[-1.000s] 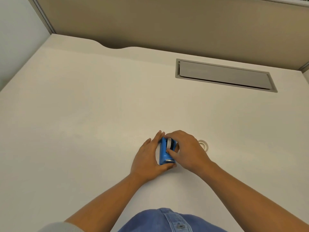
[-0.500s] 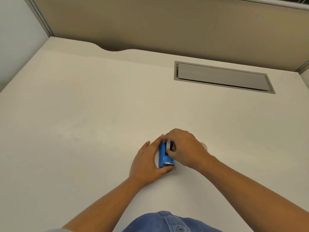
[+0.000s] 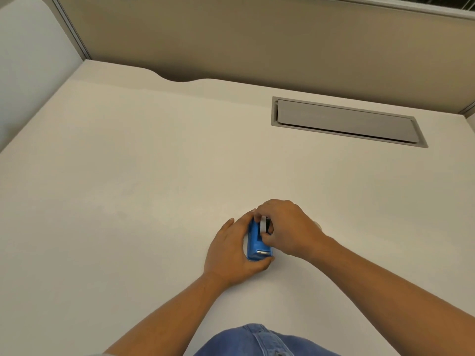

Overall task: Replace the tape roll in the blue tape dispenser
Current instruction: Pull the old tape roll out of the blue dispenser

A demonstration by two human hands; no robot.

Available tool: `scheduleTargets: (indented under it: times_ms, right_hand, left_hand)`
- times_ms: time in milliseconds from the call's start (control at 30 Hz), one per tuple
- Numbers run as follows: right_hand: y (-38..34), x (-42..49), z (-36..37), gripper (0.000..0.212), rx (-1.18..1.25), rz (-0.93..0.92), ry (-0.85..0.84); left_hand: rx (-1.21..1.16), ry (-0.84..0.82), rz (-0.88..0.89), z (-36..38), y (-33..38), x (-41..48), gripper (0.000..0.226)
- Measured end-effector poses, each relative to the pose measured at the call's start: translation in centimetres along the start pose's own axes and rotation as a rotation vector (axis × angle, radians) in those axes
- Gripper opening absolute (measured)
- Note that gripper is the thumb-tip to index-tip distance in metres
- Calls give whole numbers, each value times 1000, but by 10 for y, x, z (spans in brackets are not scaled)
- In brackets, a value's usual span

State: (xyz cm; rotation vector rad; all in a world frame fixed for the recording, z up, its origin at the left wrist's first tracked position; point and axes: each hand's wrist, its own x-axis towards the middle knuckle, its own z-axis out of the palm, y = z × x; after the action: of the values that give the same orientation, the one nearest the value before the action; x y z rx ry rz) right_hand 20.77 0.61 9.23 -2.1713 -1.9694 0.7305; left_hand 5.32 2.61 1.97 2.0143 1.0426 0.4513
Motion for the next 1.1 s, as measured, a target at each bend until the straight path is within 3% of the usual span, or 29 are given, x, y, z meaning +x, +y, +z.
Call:
scheduleTargets:
  times_ms: [733, 1100]
  right_hand:
    - [-3, 0, 0, 27, -2, 26, 5]
    - [-29, -5, -26, 16, 104, -107, 165]
  left_hand:
    - [26, 10, 28, 2, 0, 0, 87]
    - [37, -32, -26, -4, 8, 2, 71]
